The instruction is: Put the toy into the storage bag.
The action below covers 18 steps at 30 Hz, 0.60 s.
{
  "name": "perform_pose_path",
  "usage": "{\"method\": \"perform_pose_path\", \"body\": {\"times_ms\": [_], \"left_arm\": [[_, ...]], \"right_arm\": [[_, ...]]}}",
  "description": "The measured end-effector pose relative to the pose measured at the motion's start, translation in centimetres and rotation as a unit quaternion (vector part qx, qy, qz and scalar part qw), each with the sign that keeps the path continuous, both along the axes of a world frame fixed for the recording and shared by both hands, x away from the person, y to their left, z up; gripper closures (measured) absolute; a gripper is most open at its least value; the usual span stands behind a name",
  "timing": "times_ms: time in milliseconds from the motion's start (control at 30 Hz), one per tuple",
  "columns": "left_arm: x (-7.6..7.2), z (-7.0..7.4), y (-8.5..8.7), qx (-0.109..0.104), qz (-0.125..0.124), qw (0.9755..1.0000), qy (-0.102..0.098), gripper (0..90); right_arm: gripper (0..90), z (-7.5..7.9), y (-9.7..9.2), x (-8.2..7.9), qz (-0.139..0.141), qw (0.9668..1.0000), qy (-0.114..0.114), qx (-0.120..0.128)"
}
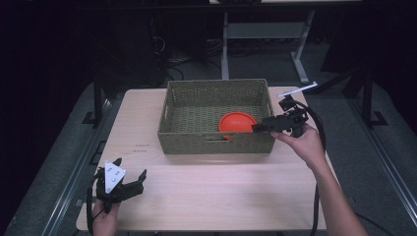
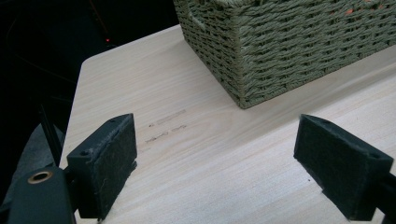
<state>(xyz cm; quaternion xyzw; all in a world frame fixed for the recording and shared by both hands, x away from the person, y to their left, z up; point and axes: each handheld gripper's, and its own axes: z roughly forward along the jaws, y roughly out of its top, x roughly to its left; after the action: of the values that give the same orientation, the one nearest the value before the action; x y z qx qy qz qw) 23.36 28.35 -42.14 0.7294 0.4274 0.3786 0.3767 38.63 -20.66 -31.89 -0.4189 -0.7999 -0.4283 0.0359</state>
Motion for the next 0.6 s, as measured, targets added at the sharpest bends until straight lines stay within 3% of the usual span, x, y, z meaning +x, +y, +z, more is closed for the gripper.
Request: {"method": "perform_pose_path", "body": {"times_ms": [600], "left_arm": [[0.0, 0.0, 0.1, 0.001, 0.003, 1.0000, 0.000, 12.7]], "right_arm": [[27.4, -1.9, -1.9, -2.3, -0.002, 1.0000, -0.008, 0.002]]}}
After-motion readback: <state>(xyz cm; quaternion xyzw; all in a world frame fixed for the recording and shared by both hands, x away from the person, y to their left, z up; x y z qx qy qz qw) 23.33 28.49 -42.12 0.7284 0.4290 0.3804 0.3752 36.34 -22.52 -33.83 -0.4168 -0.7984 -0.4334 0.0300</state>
